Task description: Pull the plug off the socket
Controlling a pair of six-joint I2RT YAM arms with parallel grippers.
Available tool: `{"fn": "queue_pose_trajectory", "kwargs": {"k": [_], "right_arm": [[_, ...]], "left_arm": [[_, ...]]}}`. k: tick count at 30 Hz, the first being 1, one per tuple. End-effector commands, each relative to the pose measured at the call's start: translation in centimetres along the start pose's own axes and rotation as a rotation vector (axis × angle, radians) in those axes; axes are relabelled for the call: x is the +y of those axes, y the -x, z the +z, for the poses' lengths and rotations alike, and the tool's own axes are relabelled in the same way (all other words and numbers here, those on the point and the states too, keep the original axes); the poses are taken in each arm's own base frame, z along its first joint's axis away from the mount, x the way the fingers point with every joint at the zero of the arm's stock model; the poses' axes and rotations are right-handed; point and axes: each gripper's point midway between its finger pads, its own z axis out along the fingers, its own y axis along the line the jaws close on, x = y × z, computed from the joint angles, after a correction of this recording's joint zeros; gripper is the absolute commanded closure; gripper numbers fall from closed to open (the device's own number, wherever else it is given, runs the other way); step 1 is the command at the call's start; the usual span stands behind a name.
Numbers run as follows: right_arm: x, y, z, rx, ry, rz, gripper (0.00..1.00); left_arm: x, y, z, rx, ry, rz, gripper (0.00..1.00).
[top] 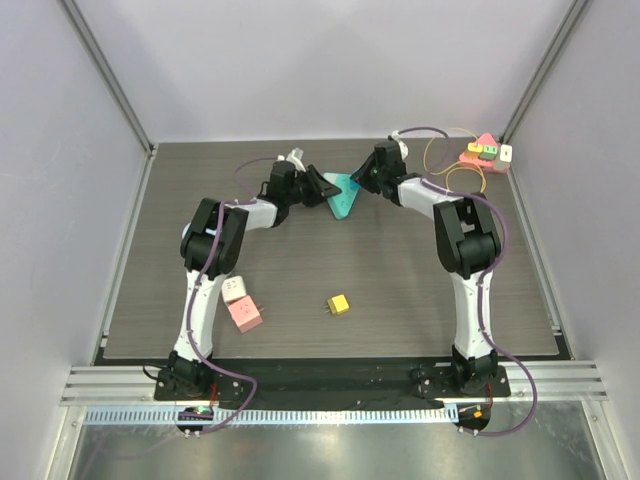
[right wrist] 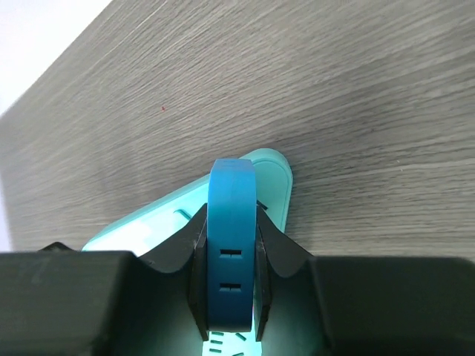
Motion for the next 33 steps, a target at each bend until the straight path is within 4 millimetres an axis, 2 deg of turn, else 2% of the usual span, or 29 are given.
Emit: {"fn": "queue_pose_trajectory", "kwargs": {"k": [1, 6, 11, 15, 19, 20, 21, 22, 23, 24, 26, 27, 30, 31, 33], "right_arm": [[6.2, 10.1, -6.1, -0.287, 0.04, -0.12, 0.99], [5.8, 11.2, -7.1, -0.333, -0.017, -0.171, 0.99], [5.8, 10.8, -6.6, -0.29, 0.031, -0.14, 0.99], [6.8, 10.1, -6.4, -0.247, 0.099, -0.123, 0.99], [8.5, 8.8, -7.5, -0.186, 0.197, -0.129, 0.99], [8.1, 7.7, -7.6, -0.154, 0.204, -0.13, 0.99], [8.8, 7.8, -8.8, -0.159, 0.223, -0.132, 0.99], [8.6, 7.2, -9.0, -0.146, 0.223, -0.132, 0.99], [7.6, 5.8, -9.2, -0.116, 0.211, -0.133, 0.99], [8.3, 5.4, -10.2, -0.115, 0.227, -0.141, 0.99], [7.6, 3.9, -10.8, -0.091, 0.211, -0.157, 0.99], [7.3, 3.4, -11.3, -0.079, 0.197, -0.173, 0.99], [6.9, 1.0, -13.3, -0.044, 0.19, -0.195, 0.99], [6.3, -1.0, -14.1, -0.014, 0.184, -0.206, 0.99], [5.5, -3.0, -15.1, 0.019, 0.172, -0.225, 0.99]], "left_arm": [[10.0, 2.7, -2.2, -0.129, 0.343, -0.057, 1.0], [10.1, 2.7, -2.2, -0.13, 0.347, -0.057, 1.0], [10.2, 2.7, -2.2, -0.13, 0.346, -0.057, 1.0], [10.3, 2.7, -2.0, -0.121, 0.34, -0.059, 1.0], [10.1, 2.7, -1.3, -0.091, 0.32, -0.067, 0.99], [10.4, 2.2, -1.1, -0.068, 0.33, -0.077, 0.97], [9.7, 2.9, -0.6, -0.064, 0.307, -0.074, 0.89], [10.5, 2.2, -0.3, -0.034, 0.326, -0.089, 0.87], [10.6, 2.1, -0.1, -0.024, 0.328, -0.093, 0.84], [10.0, 2.4, 0.1, -0.018, 0.306, -0.097, 0.79], [9.5, 2.4, 0.5, -0.011, 0.27, -0.104, 0.69], [9.2, 2.4, 0.5, -0.007, 0.256, -0.104, 0.57], [8.2, 3.0, 0.0, -0.011, 0.246, -0.069, 0.39], [8.6, 3.0, -0.3, -0.017, 0.26, -0.06, 0.35], [7.5, 3.5, -0.7, -0.027, 0.244, -0.028, 0.28]]}}
